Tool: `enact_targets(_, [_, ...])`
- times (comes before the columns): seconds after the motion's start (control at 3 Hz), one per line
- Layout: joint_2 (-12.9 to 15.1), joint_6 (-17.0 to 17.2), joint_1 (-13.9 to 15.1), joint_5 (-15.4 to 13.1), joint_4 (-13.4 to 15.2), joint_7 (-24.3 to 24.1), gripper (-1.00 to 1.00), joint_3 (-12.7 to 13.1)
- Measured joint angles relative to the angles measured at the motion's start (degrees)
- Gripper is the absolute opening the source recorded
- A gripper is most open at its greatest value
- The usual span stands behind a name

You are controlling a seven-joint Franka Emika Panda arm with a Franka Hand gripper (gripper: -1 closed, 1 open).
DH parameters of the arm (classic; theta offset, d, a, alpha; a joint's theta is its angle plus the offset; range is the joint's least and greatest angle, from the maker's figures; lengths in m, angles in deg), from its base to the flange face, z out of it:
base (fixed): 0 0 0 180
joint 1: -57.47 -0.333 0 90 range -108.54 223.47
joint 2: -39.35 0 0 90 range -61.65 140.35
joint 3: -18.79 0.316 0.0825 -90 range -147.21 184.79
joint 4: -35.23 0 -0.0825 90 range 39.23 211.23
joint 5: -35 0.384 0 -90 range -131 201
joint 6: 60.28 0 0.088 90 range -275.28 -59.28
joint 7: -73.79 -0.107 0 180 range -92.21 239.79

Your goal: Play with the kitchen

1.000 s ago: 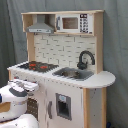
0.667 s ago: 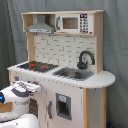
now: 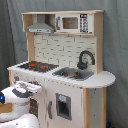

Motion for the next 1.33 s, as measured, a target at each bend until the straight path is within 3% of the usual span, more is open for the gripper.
enact_targets(1.33, [0.09, -0.40, 0.01, 0.17, 0.27, -23.27, -1.00, -0.05])
